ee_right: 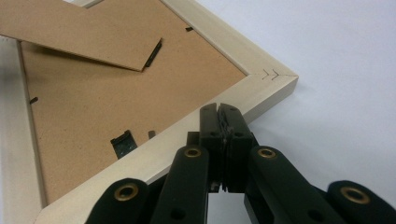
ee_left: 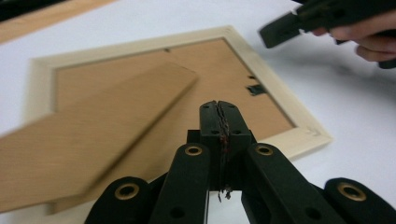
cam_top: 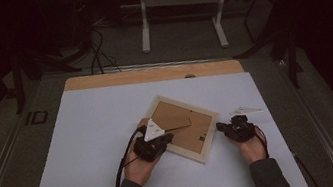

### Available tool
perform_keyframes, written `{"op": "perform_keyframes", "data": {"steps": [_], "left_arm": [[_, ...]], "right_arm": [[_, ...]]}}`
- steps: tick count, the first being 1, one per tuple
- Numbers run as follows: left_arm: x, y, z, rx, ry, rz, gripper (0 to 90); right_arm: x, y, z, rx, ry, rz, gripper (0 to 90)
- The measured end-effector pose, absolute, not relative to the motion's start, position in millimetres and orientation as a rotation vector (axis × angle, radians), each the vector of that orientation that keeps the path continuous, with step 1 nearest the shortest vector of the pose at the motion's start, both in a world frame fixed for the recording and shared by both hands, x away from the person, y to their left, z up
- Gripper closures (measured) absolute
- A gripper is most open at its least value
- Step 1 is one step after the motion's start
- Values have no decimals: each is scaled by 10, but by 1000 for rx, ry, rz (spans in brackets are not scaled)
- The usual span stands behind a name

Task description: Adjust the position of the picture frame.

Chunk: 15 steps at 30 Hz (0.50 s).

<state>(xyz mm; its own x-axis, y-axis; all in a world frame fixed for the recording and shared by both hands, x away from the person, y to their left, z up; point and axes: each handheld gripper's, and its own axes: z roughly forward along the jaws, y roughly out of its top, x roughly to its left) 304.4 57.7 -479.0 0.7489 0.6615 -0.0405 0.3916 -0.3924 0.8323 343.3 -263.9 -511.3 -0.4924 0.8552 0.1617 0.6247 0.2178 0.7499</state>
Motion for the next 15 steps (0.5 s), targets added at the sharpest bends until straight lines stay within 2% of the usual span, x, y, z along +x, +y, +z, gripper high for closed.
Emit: {"op": "perform_keyframes", "data": {"steps": [15], "left_arm": [[3356,1057,-4637,1966,903,441,900]], "right_arm": [[3430,-2683,-5131,1401,2196,1156,881]]}}
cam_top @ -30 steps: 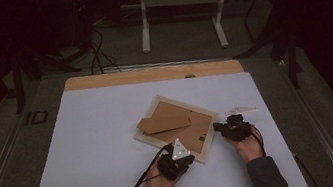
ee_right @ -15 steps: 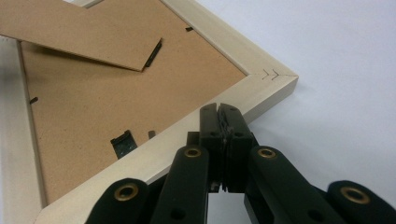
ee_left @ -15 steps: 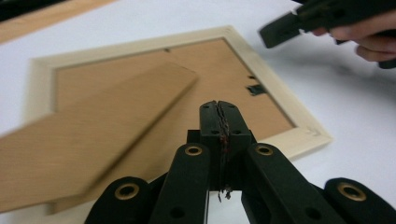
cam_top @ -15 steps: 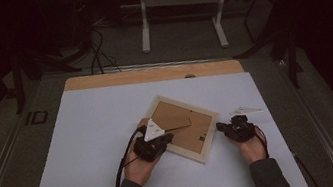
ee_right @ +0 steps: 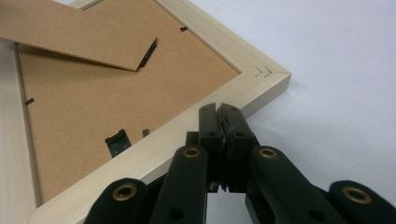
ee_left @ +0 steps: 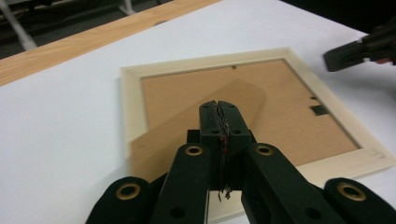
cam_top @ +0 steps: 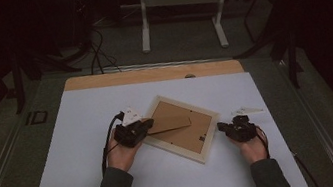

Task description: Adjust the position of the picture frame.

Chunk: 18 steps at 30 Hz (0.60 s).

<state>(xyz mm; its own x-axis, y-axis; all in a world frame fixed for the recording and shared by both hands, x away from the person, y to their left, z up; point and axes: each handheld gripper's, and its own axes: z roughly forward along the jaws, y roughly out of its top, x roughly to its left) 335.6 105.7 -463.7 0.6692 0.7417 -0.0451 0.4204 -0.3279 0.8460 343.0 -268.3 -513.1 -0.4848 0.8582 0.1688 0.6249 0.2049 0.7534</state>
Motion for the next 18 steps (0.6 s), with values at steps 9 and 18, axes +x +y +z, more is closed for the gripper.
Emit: {"op": "perform_keyframes", "data": {"steps": [9,18], "left_arm": [[3577,1403,-4666,1910,1016,459,900],[3711,1499,-4774,1931,1031,448,900]], "right_arm": [[3410,-2630,-5143,1381,2225,1130,897],[3382,-2611,-5164,1390,2238,1125,898]]}}
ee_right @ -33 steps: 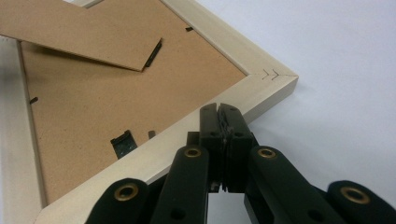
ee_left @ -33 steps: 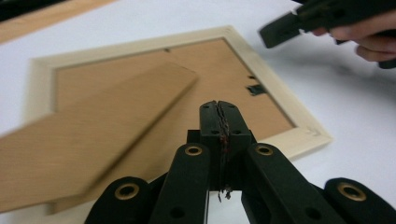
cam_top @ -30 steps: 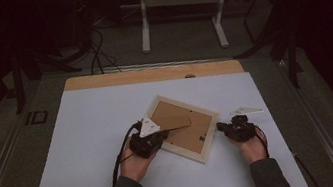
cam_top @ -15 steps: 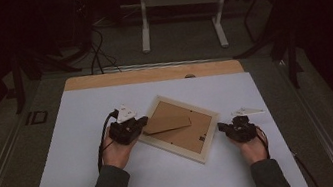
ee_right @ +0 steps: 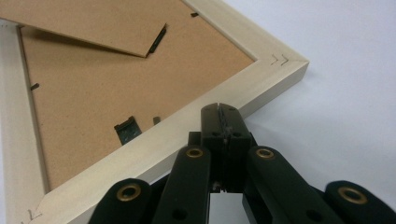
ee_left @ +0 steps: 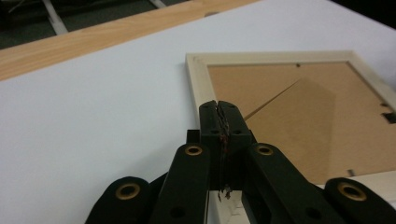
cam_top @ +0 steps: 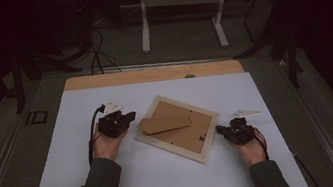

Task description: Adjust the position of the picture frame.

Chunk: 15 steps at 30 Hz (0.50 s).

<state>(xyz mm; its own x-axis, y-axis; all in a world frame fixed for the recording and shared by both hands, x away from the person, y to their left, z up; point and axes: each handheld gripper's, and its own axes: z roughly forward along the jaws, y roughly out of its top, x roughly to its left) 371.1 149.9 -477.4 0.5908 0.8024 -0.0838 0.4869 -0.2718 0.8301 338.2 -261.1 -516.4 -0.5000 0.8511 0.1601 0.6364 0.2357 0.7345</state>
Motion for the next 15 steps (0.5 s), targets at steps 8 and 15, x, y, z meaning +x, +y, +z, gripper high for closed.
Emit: {"op": "perform_keyframes", "data": {"steps": [8,15], "left_arm": [[3844,1500,-4945,1958,1058,405,900],[3940,1488,-5128,2018,1095,344,900]], "right_arm": [[3354,-2532,-5203,1371,2286,1107,898],[3323,-2524,-5206,1370,2307,1105,898]]}}
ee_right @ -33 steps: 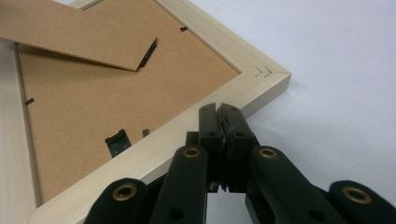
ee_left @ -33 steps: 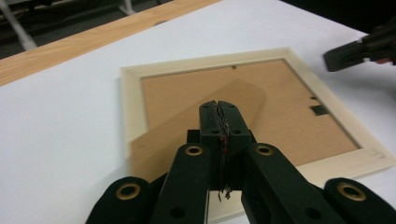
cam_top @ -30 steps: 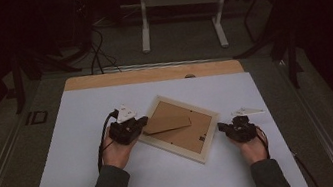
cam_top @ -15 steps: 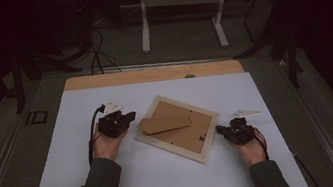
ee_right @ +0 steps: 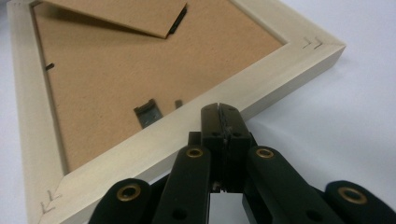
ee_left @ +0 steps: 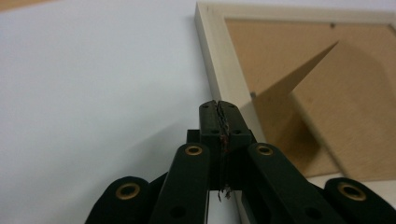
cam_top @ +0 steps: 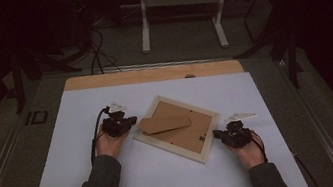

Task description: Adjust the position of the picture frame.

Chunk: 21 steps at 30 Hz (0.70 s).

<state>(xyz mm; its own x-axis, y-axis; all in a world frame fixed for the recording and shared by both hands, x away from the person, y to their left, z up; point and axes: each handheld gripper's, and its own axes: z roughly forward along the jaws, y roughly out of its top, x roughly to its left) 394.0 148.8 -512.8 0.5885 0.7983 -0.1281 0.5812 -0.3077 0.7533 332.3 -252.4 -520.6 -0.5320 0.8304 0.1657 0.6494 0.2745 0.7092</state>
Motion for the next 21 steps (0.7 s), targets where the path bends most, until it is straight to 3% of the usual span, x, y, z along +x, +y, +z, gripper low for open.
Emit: {"op": "perform_keyframes", "data": {"steps": [14,21], "left_arm": [[3972,1395,-5344,2049,1142,284,900],[3941,1389,-5337,2064,1168,313,900]], "right_arm": [[3243,-2491,-5209,1367,2354,1075,897],[3257,-2464,-5202,1391,2346,1070,898]]}}
